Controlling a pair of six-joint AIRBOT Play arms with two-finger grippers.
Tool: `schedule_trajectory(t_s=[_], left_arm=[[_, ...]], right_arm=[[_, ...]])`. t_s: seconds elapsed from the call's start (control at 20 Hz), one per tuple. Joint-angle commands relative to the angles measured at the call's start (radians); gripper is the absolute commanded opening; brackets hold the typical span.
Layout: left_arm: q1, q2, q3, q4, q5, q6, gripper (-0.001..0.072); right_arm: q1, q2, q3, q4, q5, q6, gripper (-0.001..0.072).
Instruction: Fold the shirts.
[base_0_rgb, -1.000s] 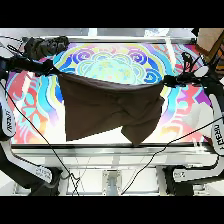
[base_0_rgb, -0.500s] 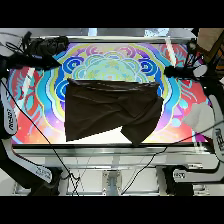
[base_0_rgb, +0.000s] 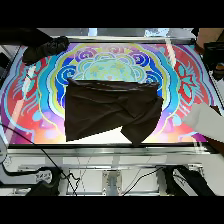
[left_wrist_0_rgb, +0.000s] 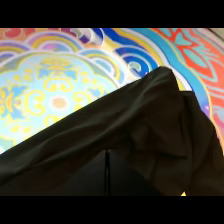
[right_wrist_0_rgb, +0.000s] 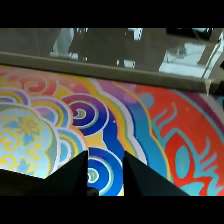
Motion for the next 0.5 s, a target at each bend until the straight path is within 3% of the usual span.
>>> schedule_trajectory(t_s=[0.0, 0.1, 0.2, 0.35, 0.4, 0.45], left_arm=[[-0.027, 0.146, -0.039, 0.227, -0.180, -0.137, 0.0011], [-0.027, 0.158, -0.051, 0.292, -0.283, -0.232, 0.0011], [-0.027, 0.157, -0.093, 0.327, -0.288, -0.261, 0.0011], [-0.027, 0.157, -0.198, 0.363, -0.299, -0.264, 0.0012], [-0.027, 0.157, -0.232, 0.363, -0.299, -0.278, 0.0012], [-0.027, 0.157, -0.262, 0.362, -0.299, -0.288, 0.0012]], right_arm=[[-0.003, 0.179, -0.001, -0.079, 0.203, 0.051, 0.0256], [-0.003, 0.199, -0.002, -0.164, 0.382, 0.108, 0.0264], [-0.003, 0.199, -0.045, -0.255, 0.499, 0.139, 0.0264], [-0.003, 0.199, -0.195, -0.319, 0.560, 0.166, 0.0272], [-0.003, 0.199, -0.258, -0.307, 0.560, 0.177, 0.0321], [-0.003, 0.199, -0.328, -0.268, 0.545, 0.176, 0.0326]])
